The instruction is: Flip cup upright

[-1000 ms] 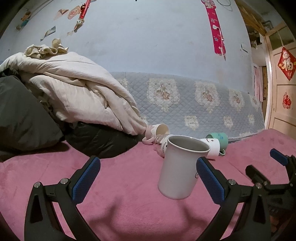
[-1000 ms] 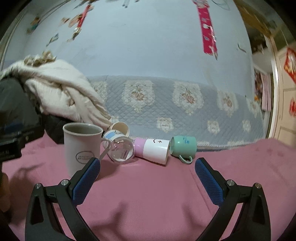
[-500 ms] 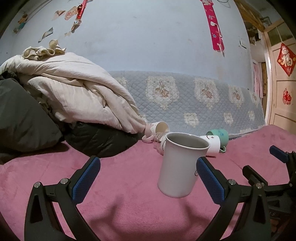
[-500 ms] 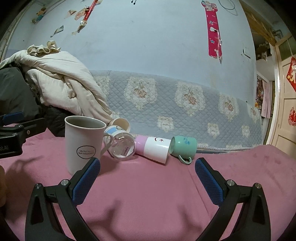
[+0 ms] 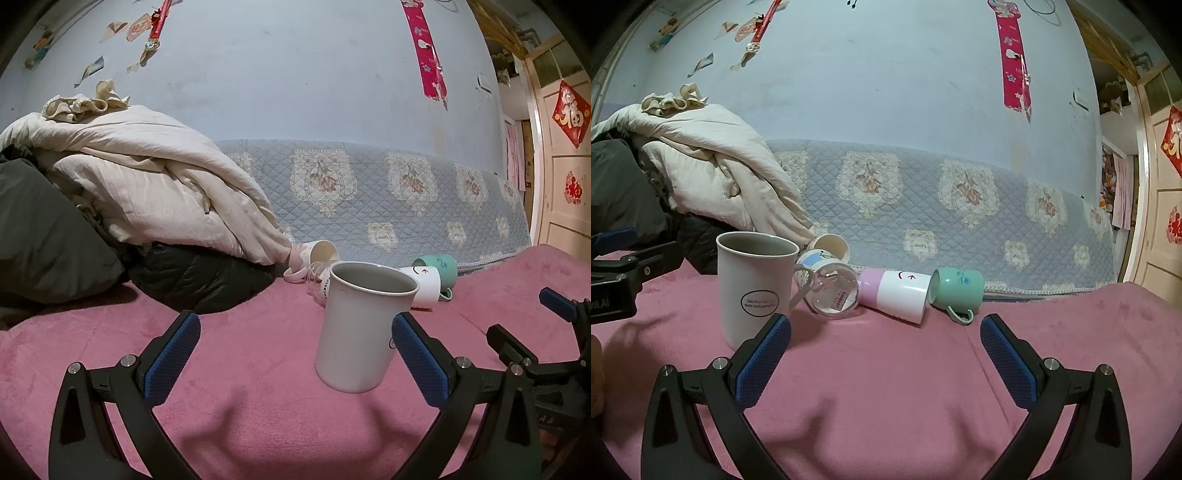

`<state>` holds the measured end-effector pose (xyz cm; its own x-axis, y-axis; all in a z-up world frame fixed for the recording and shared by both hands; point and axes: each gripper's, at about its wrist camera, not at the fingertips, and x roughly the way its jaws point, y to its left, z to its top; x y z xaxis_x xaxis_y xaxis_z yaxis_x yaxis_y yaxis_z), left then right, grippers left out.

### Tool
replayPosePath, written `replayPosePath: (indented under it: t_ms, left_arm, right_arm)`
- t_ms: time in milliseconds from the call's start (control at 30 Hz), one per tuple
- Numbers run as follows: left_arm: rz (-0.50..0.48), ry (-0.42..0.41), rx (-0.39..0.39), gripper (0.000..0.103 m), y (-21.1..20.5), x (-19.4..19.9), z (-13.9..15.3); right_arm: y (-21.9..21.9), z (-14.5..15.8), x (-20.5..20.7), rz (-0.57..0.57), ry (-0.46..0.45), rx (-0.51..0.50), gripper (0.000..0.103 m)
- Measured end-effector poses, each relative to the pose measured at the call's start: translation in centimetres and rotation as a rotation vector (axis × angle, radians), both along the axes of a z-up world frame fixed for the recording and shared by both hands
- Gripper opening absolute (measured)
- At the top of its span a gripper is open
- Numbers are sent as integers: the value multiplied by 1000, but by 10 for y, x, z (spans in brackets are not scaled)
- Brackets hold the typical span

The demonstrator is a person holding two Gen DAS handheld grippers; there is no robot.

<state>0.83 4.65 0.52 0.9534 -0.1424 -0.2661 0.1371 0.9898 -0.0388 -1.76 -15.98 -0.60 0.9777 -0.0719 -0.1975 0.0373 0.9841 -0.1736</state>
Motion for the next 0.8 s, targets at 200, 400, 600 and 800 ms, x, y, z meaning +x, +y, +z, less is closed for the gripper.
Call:
replayPosePath:
  t_ms: [200, 400, 600, 800]
  left_arm:
    - [4, 1, 4, 103, -1, 0, 0]
    - [5, -1, 21, 103, -4, 1, 0]
    - [5, 0, 20, 103, -4, 1, -1]
    - [5, 1, 20, 103, -5, 1, -1]
  right_arm:
    - [-2, 0, 0, -3, 2, 9, 103]
    - [-3, 0, 1, -7, 4, 15, 103]
    - [-2, 0, 1, -8, 5, 18, 103]
    - [-3, 0, 1, -9, 6, 19, 103]
